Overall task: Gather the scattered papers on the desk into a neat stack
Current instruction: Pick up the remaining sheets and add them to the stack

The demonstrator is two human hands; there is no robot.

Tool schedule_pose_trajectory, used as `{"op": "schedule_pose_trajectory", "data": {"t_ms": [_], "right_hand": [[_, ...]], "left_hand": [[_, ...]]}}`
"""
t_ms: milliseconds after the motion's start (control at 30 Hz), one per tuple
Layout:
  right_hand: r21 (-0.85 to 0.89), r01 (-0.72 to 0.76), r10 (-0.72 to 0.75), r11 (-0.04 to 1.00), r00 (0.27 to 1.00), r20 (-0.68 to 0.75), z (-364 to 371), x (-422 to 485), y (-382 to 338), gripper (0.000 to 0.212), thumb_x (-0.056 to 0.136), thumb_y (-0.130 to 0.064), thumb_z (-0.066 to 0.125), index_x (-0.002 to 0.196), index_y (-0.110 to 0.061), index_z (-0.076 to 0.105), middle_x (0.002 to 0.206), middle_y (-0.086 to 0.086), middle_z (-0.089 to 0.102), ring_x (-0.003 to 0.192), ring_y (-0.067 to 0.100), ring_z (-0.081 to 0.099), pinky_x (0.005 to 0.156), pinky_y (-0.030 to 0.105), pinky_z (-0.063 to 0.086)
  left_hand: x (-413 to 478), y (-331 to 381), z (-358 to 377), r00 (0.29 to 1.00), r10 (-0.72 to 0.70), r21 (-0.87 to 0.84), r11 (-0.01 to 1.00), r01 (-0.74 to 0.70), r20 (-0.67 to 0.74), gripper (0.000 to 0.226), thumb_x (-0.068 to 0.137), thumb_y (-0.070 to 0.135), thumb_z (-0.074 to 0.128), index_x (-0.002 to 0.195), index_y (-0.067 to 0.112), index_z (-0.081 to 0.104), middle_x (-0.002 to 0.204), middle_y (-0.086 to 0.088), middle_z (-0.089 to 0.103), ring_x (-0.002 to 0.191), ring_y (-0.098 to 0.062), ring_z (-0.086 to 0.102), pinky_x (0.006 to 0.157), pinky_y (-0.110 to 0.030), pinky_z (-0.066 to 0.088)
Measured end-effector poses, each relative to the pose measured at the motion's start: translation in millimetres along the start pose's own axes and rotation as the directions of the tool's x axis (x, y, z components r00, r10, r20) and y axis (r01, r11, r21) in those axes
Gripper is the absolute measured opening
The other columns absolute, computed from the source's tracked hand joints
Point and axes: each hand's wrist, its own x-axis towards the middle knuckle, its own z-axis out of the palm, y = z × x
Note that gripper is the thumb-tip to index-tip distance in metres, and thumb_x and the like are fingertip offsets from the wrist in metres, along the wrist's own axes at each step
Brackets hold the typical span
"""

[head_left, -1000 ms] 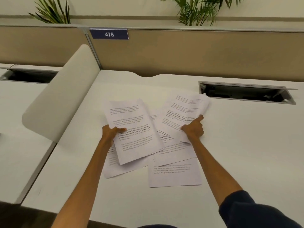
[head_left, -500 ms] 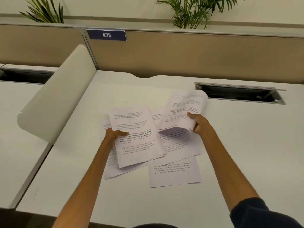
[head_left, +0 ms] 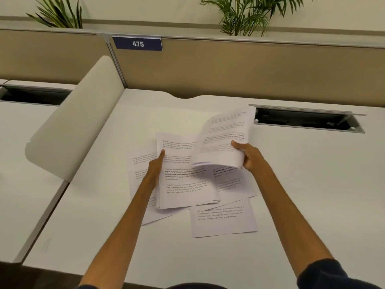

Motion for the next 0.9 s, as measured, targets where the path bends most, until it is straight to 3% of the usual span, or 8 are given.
{"op": "schedule_pose_trajectory", "data": {"t_ms": [67, 133, 267, 333, 500, 600, 767, 900], "right_hand": [[-0.162, 0.006, -0.018, 0.987, 0.997, -0.072, 1, 3, 16, 0.056, 0.077, 0.004, 0.078, 0.13, 0.004, 0.058, 0.13, 0.021, 0.064, 0.112, 0.037, 0.065, 0.098, 0.05, 0.052], [-0.349, 0.038, -0.076, 0.936, 0.993, -0.096, 1, 5, 34, 0.065, 0.075, 0.004, 0.08, 0.133, 0.005, 0.052, 0.132, 0.022, 0.062, 0.112, 0.037, 0.064, 0.098, 0.049, 0.053], [-0.817, 0.134, -0.214, 0.561, 0.977, 0.013, 2, 7, 65, 0.085, 0.076, -0.016, 0.083, 0.146, -0.008, 0.036, 0.142, 0.014, 0.054, 0.126, 0.034, 0.055, 0.104, 0.041, 0.045], [-0.904, 0.169, -0.223, 0.392, 0.971, 0.085, 7, 10, 74, 0.089, 0.08, -0.027, 0.08, 0.151, -0.012, 0.029, 0.145, 0.012, 0.052, 0.129, 0.034, 0.053, 0.103, 0.041, 0.043], [-0.973, 0.182, -0.16, 0.143, 0.974, 0.159, 14, 17, 86, 0.083, 0.086, -0.047, 0.07, 0.151, -0.01, 0.033, 0.147, 0.013, 0.047, 0.133, 0.032, 0.048, 0.106, 0.043, 0.043], [-0.934, 0.25, -0.182, 0.256, 0.961, 0.208, 16, 21, 85, 0.071, 0.087, -0.047, 0.069, 0.138, -0.003, 0.049, 0.137, 0.019, 0.054, 0.12, 0.03, 0.055, 0.092, 0.035, 0.046], [-0.481, 0.287, -0.15, 0.828, 0.941, 0.303, 24, 2, 54, 0.057, 0.087, -0.032, 0.074, 0.137, -0.016, 0.054, 0.132, 0.005, 0.066, 0.114, 0.019, 0.067, 0.088, 0.032, 0.059], [-0.219, 0.349, -0.239, 0.911, 0.881, 0.408, 38, -17, 18, 0.041, 0.083, -0.011, 0.077, 0.123, -0.016, 0.067, 0.123, 0.007, 0.072, 0.111, 0.026, 0.069, 0.089, 0.04, 0.059]], "left_hand": [[2, 1, 2, 0.999, 0.014, -0.023, 1.0, -0.013, 0.05, 0.056, 0.094, 0.058, 0.051, 0.123, 0.012, 0.066, 0.109, -0.014, 0.073, 0.098, -0.036, 0.071, 0.088, -0.051, 0.057], [0, 2, 4, 0.997, 0.03, -0.02, 0.999, -0.029, 0.07, 0.052, 0.089, 0.057, 0.06, 0.119, 0.015, 0.068, 0.104, -0.012, 0.076, 0.093, -0.034, 0.074, 0.082, -0.049, 0.06], [-4, -2, 9, 0.988, 0.114, 0.035, 0.992, -0.118, 0.105, 0.052, 0.078, 0.035, 0.083, 0.123, 0.014, 0.067, 0.104, -0.008, 0.077, 0.081, -0.022, 0.077, 0.059, -0.034, 0.062], [-4, -8, 12, 0.98, 0.141, 0.036, 0.988, -0.148, 0.142, 0.051, 0.075, 0.021, 0.086, 0.122, 0.011, 0.068, 0.11, -0.009, 0.076, 0.089, -0.025, 0.077, 0.063, -0.035, 0.063], [-2, -16, 14, 0.975, 0.17, 0.019, 0.985, -0.174, 0.141, 0.052, 0.072, -0.001, 0.083, 0.121, 0.001, 0.066, 0.113, -0.016, 0.073, 0.088, -0.025, 0.075, 0.069, -0.036, 0.063], [-5, -11, 11, 0.956, 0.214, 0.025, 0.974, -0.224, 0.199, 0.05, 0.078, 0.002, 0.08, 0.124, 0.003, 0.064, 0.117, -0.016, 0.073, 0.098, -0.033, 0.074, 0.079, -0.045, 0.062], [-21, 24, 4, 0.886, 0.321, -0.08, 0.946, -0.313, 0.333, 0.049, 0.08, 0.006, 0.078, 0.126, 0.004, 0.062, 0.115, -0.012, 0.075, 0.102, -0.032, 0.073, 0.081, -0.045, 0.061], [-43, 66, 7, 0.853, 0.433, -0.097, 0.9, -0.424, 0.292, 0.055, 0.07, 0.009, 0.073, 0.124, 0.0, 0.063, 0.109, -0.012, 0.075, 0.094, -0.033, 0.073, 0.074, -0.041, 0.062]]}}
